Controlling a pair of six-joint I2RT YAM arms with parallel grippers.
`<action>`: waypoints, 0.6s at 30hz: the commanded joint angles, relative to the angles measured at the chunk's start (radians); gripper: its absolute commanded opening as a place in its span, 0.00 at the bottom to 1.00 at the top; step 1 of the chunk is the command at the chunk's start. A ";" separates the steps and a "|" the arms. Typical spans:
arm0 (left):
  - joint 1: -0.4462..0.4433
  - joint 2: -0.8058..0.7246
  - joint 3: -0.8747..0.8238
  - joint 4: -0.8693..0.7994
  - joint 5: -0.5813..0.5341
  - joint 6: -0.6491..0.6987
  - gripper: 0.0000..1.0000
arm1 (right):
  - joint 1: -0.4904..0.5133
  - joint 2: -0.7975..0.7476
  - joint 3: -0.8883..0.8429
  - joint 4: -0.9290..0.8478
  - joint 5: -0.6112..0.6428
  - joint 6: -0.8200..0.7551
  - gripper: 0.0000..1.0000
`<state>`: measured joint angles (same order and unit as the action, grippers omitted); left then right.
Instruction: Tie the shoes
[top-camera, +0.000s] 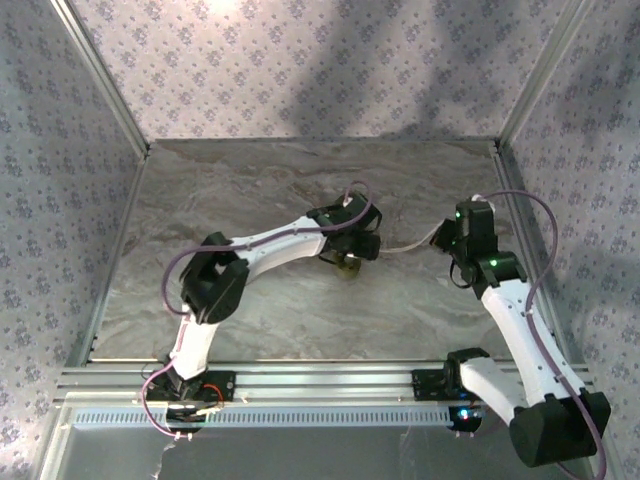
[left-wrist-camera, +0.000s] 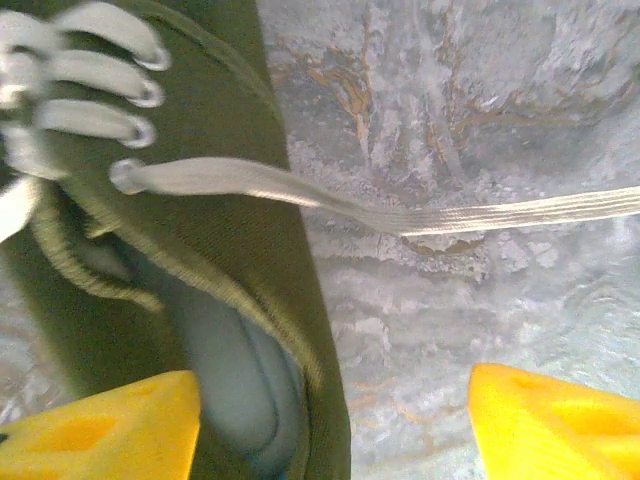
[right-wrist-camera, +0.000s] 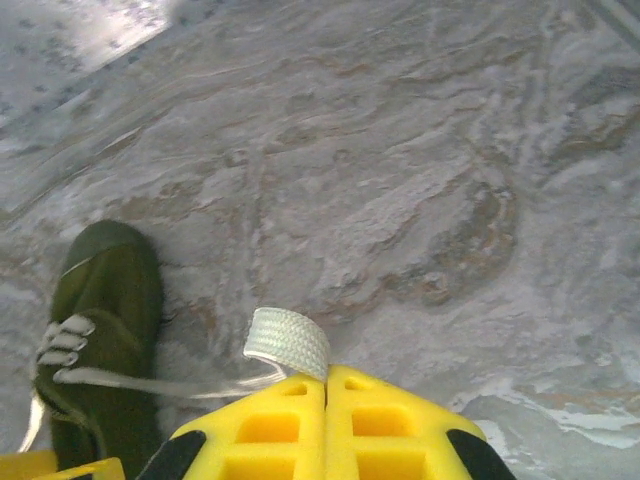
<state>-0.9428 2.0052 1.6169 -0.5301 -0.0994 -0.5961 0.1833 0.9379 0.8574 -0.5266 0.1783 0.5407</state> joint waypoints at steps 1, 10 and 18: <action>0.016 -0.181 -0.077 0.060 -0.061 0.071 0.76 | 0.085 -0.020 0.051 -0.001 0.029 -0.066 0.00; 0.165 -0.485 -0.436 0.098 -0.100 0.002 0.76 | 0.363 0.007 0.155 0.040 0.135 -0.224 0.00; 0.336 -0.726 -0.708 0.073 -0.107 -0.115 0.73 | 0.532 0.102 0.254 0.070 0.130 -0.364 0.00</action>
<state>-0.6403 1.3563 0.9474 -0.4442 -0.1829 -0.6521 0.6834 1.0145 1.0630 -0.4782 0.3004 0.2588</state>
